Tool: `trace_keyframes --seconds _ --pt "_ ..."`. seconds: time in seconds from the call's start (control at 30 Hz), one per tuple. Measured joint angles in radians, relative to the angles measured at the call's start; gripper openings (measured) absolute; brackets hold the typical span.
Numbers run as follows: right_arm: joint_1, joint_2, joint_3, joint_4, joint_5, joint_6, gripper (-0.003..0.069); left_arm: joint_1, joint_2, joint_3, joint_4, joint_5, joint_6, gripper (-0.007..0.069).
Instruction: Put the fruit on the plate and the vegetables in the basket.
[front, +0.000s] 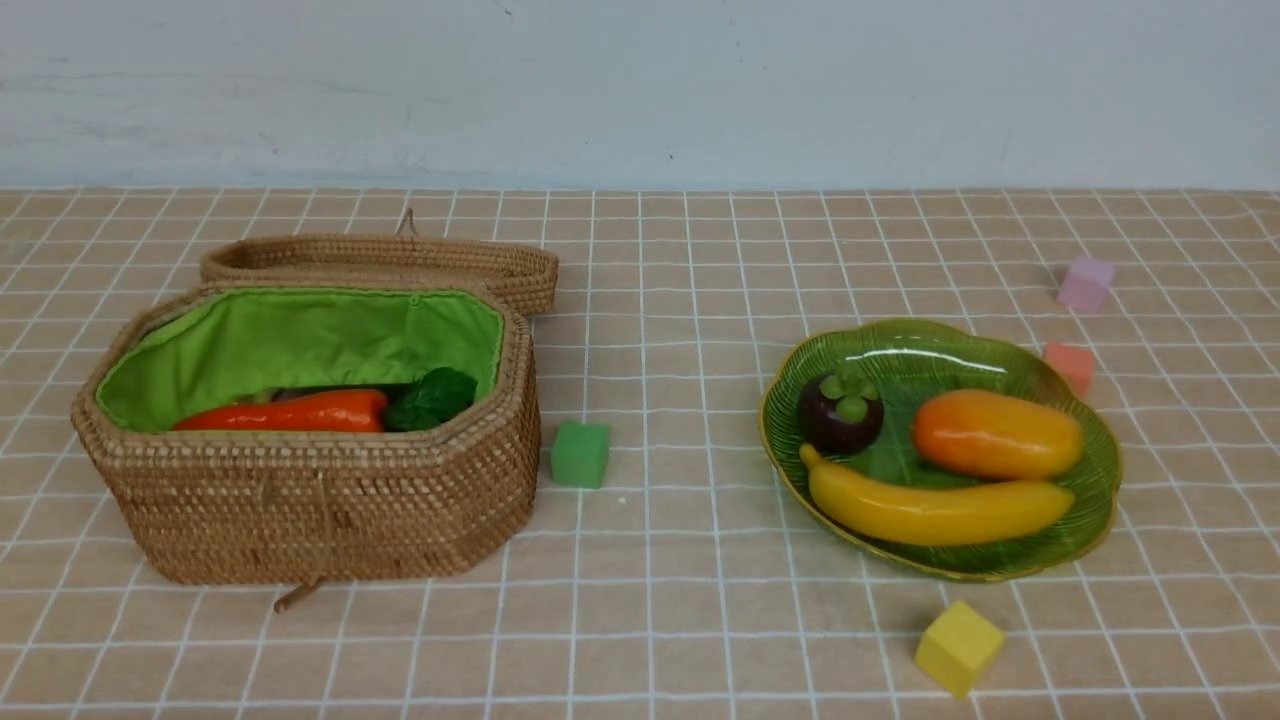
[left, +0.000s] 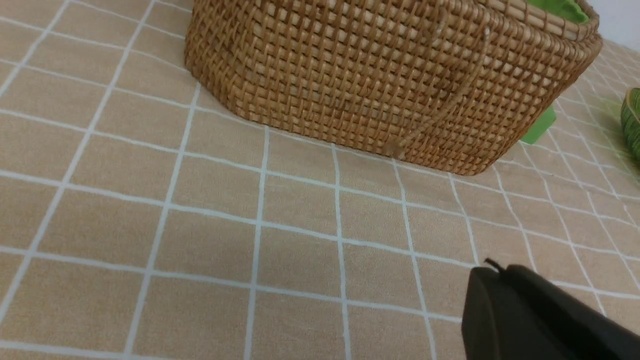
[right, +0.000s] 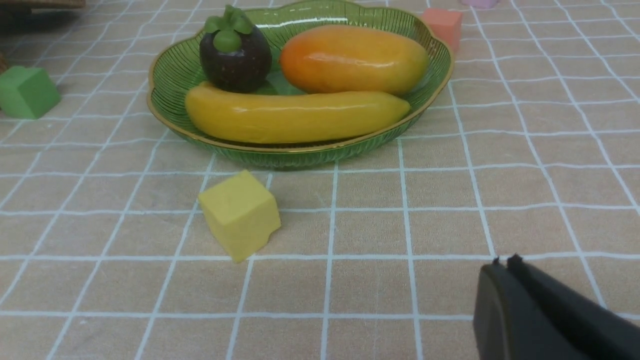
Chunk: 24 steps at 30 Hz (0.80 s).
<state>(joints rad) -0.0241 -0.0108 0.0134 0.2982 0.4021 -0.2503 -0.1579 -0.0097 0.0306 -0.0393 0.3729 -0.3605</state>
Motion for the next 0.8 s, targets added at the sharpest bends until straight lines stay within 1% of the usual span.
trace_keyframes --seconds 0.8 --pt "0.000 0.000 0.000 0.000 0.000 0.000 0.0016 0.000 0.000 0.000 -0.003 0.000 -0.001 -0.0013"
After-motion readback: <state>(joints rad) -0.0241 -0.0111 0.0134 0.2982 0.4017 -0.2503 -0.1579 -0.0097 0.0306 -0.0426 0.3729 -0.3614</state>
